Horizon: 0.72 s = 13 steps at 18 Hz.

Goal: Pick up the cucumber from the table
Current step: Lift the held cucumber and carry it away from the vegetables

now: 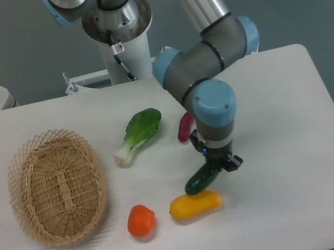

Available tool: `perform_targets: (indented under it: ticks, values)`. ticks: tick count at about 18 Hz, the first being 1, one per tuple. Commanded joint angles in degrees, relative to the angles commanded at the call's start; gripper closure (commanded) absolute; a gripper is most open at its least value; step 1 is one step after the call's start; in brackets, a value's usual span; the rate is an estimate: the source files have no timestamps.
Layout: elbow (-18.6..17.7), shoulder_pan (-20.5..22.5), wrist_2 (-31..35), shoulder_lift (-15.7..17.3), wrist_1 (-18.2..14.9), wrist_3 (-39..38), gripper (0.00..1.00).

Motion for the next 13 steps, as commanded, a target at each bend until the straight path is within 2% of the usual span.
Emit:
perform_targets:
  ticks: [8,10,13]
  values:
    - [14.0,1.9,-2.5,-7.6,-6.0,1.6,0.90]
    - [15.5,1.9,-3.3,-8.5,-6.5,3.2,0.90]
    - [15.5,1.9,-3.3,-8.6,-7.0,4.0,0.90]
